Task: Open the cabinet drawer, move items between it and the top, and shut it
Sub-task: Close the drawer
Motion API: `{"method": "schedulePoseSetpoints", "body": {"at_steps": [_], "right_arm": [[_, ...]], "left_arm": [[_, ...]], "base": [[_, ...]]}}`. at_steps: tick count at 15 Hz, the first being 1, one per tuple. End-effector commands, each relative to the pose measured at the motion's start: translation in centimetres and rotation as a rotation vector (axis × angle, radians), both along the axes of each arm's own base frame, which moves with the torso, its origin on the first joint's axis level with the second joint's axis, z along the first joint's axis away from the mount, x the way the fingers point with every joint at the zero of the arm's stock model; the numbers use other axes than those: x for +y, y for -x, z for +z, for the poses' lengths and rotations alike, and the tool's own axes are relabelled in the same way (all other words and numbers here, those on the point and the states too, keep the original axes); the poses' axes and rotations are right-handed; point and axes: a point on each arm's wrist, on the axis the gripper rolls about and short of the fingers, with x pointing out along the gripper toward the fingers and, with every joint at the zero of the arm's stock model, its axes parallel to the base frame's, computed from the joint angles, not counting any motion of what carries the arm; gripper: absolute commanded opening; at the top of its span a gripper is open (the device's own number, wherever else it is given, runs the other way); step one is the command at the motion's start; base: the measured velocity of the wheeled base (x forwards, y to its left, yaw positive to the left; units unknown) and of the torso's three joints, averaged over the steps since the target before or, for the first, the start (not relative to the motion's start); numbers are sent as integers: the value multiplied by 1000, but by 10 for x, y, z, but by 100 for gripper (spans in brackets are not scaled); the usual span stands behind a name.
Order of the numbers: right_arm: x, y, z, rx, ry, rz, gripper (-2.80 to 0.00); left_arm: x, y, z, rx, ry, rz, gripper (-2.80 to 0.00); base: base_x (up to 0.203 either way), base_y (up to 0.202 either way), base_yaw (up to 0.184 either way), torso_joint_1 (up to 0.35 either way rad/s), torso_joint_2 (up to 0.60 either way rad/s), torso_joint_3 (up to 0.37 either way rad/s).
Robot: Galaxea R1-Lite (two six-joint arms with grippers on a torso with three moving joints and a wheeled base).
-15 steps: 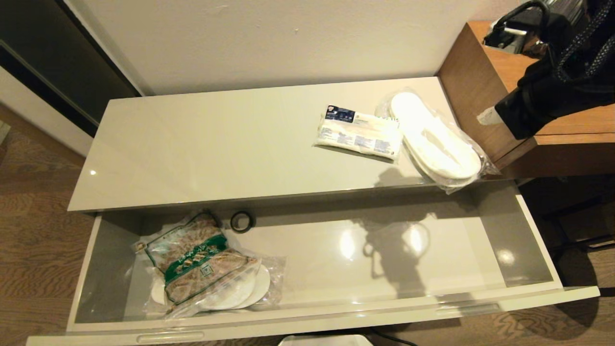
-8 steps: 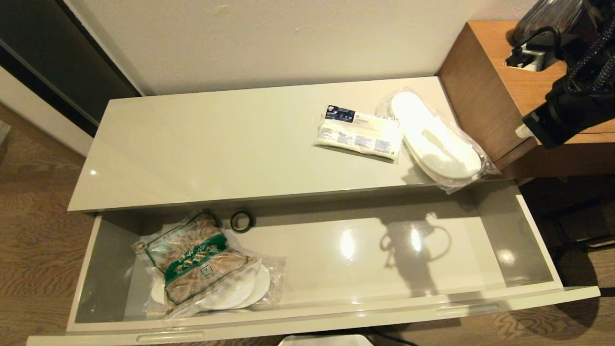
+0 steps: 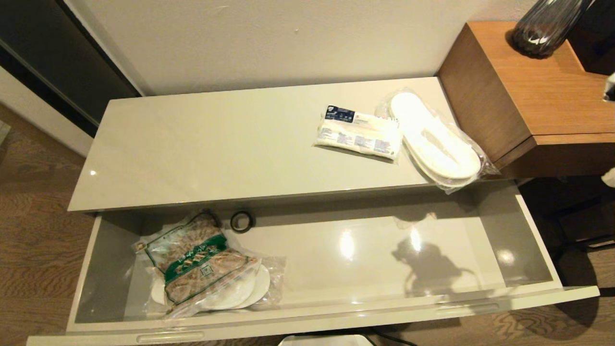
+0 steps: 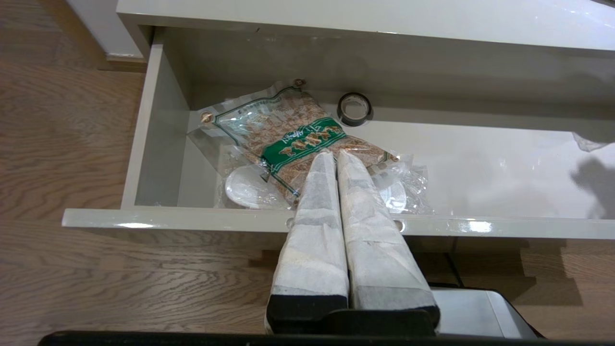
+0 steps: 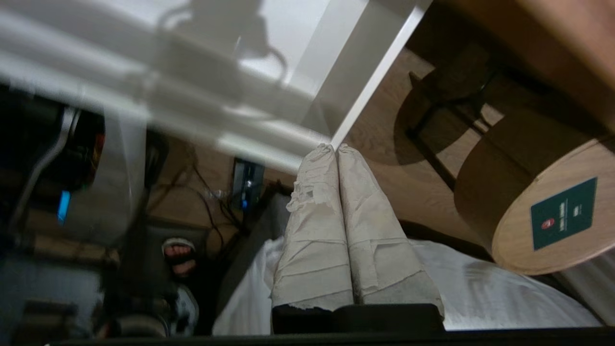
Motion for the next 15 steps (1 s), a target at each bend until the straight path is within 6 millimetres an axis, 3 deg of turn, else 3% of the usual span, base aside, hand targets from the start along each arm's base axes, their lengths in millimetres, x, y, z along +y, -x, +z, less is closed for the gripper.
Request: {"method": "schedulePoseSetpoints", "body": {"at_steps": [1, 4, 7, 11, 15], "right_arm": [[-7, 67, -5, -78, 7, -11, -280], [-9, 140, -31, -187, 19, -51, -280], [-9, 188, -61, -294, 61, -137, -280], [-11, 224, -99, -407, -46, -266, -280], [-15, 226, -149, -503, -248, -353, -280]], "left_arm": [[0, 0, 0, 1, 1, 1, -280], [0, 0, 0, 1, 0, 0, -280], [0, 0, 0, 1, 0, 0, -280], [0, 0, 0, 1, 0, 0, -280], [0, 0, 0, 2, 0, 0, -280]], "base": [[0, 0, 0, 0, 0, 0], [0, 0, 0, 0, 0, 0], [0, 0, 0, 0, 0, 0], [0, 0, 0, 0, 0, 0], [0, 0, 0, 0, 0, 0]]}}
